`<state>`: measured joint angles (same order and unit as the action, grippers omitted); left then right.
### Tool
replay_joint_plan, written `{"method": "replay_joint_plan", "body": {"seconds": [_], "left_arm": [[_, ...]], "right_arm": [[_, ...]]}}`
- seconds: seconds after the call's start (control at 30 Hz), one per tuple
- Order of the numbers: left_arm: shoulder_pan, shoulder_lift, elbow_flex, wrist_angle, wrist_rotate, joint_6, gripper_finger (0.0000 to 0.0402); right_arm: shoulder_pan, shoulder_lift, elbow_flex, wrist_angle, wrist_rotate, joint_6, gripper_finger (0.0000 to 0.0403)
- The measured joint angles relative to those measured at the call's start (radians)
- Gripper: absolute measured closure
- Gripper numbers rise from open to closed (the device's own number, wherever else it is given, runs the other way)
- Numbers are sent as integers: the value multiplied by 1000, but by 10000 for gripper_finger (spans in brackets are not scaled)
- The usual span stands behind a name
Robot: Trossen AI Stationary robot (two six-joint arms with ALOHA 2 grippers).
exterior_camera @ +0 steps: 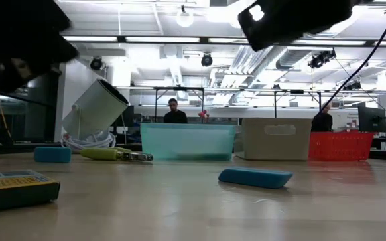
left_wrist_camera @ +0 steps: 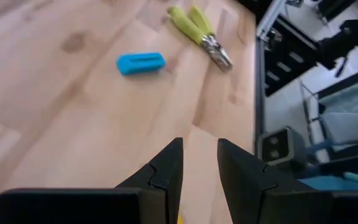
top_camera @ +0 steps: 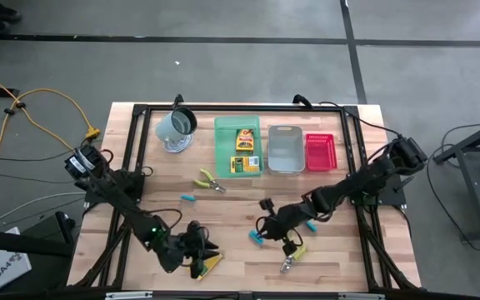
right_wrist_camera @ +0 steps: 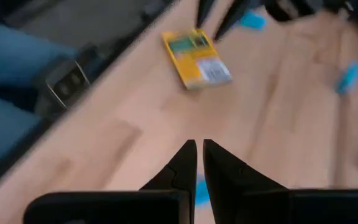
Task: Pick & Place School Supplies
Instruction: Put the yellow crayon box into the green bin
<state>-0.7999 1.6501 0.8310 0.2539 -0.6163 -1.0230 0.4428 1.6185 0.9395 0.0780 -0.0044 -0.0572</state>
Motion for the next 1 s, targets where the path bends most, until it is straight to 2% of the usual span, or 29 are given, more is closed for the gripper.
{"method": "replay_joint_plan", "body": {"seconds": [0.2, 0.57, 0.8, 1.0], "left_arm": [[-45, 0, 0, 3, 67, -69, 305], [-88, 0, 0, 0, 165, -118, 305], [-125, 0, 0, -33, 188, -89, 305], [-152, 0, 0, -144, 188, -153, 305]], "right_arm": [[-11, 58, 0, 110, -77, 1, 382], [-14, 60, 0, 212, -215, 34, 382], [-19, 60, 0, 234, -239, 38, 382], [-21, 60, 0, 242, -236, 38, 382]]}}
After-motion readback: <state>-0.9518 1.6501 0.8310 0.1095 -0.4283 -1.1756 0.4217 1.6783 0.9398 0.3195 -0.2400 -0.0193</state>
